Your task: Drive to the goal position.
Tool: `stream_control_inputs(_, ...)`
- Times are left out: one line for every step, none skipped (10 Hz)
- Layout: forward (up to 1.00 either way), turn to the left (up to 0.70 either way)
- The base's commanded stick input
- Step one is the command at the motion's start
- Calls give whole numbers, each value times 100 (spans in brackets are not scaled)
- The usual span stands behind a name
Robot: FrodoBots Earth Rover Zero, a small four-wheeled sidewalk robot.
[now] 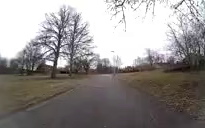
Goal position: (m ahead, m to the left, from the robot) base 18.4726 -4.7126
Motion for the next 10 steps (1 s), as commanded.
stream_control_inputs(100,0)
stream_control_inputs(100,0)
stream_control_inputs(100,0)
stream_control_inputs(100,0)
stream_control_inputs(100,0)
stream_control_inputs(100,0)
stream_control_inputs(100,0)
stream_control_inputs(100,0)
stream_control_inputs(100,0)
stream_control_inputs(100,0)
